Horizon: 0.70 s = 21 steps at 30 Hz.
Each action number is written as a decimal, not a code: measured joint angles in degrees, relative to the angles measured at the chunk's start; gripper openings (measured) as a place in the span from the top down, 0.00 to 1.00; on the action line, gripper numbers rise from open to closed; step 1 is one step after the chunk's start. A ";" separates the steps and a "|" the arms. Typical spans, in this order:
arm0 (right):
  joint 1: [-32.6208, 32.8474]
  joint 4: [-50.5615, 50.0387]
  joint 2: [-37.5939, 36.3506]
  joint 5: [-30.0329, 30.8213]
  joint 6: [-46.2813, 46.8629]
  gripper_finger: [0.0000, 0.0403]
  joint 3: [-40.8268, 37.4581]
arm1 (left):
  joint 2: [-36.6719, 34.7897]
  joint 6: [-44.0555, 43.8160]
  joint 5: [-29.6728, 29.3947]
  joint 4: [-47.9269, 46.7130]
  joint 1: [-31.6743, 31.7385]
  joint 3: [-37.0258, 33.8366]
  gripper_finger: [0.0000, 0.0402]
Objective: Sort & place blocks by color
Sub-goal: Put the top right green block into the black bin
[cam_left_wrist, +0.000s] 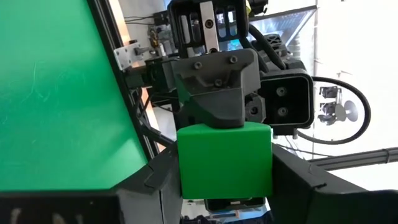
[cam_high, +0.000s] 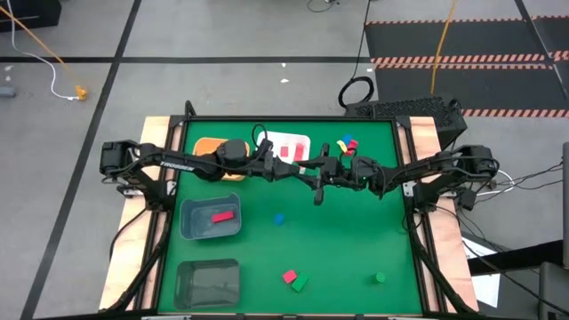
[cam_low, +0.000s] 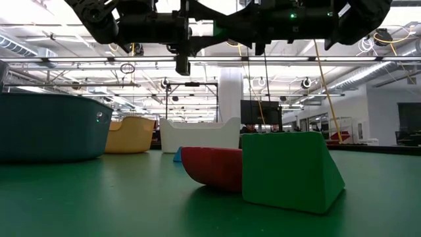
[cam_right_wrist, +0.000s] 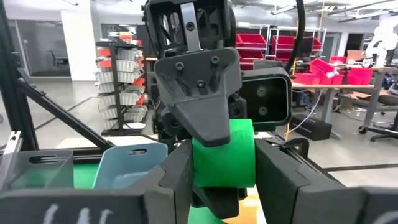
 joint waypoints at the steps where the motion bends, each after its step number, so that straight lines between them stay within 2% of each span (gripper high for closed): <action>1: 0.00 0.00 0.00 -0.91 0.03 0.70 0.00 | 0.00 0.04 0.12 -0.01 0.00 0.00 0.57; 3: -0.07 -0.01 -0.04 -3.38 0.58 0.69 -0.02 | 0.00 0.06 0.28 0.00 -0.04 -0.02 0.57; 6: -0.07 -0.43 -0.07 -3.82 4.72 0.67 -0.02 | -0.01 -0.13 0.52 -0.08 -0.07 -0.04 0.57; 12: -0.05 -3.92 -2.18 -5.82 12.44 0.55 0.04 | 0.02 1.28 0.94 0.22 -0.15 -0.04 0.57; 16: -0.03 -11.48 -6.37 -5.97 12.39 0.49 0.04 | 0.02 1.21 0.63 0.53 -0.06 -0.04 0.57; 21: 0.04 -26.12 -14.15 -7.18 14.92 0.46 -0.02 | 0.00 1.11 -0.62 0.81 0.32 -0.04 0.57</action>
